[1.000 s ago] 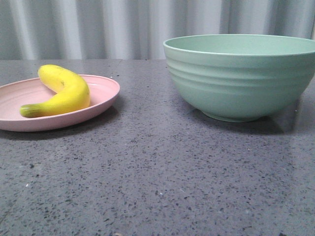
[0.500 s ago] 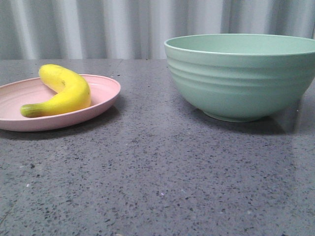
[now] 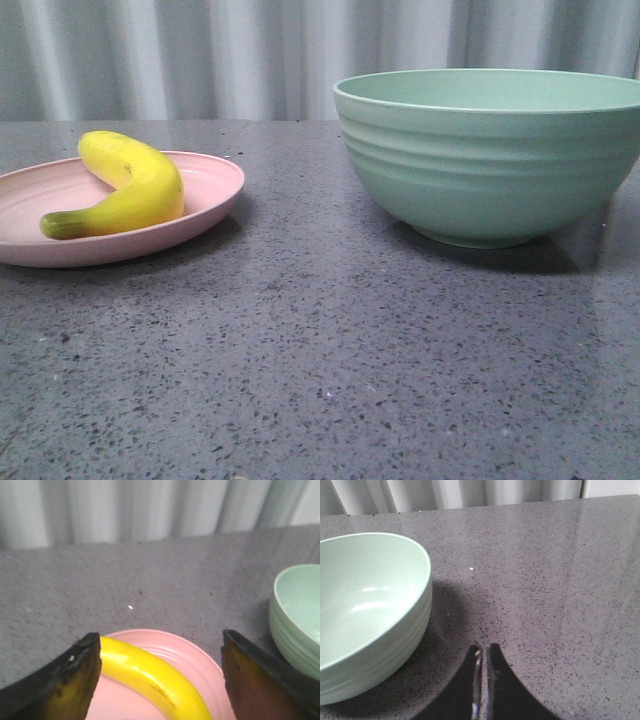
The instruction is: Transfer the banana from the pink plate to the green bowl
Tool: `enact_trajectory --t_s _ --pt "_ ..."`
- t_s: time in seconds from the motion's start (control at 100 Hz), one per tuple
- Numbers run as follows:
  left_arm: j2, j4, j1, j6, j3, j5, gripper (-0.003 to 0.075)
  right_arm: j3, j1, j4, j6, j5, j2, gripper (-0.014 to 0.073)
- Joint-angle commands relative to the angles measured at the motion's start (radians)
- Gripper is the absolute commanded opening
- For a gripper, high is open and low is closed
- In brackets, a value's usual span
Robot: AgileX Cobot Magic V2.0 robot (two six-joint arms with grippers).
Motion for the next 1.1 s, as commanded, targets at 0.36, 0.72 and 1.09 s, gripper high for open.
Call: enact_trajectory --t_s 0.36,0.72,1.09 --pt "0.371 -0.189 -0.043 -0.006 -0.336 0.465 0.0476 -0.038 0.001 0.0 -0.004 -0.091 0.011 -0.0064" --pt "0.418 -0.205 -0.043 -0.006 -0.338 0.509 0.0473 -0.038 0.001 0.0 -0.004 -0.093 0.011 -0.0064" --pt "0.494 -0.216 -0.043 -0.006 -0.338 0.477 0.047 -0.038 0.001 0.008 -0.004 -0.105 0.011 -0.0064"
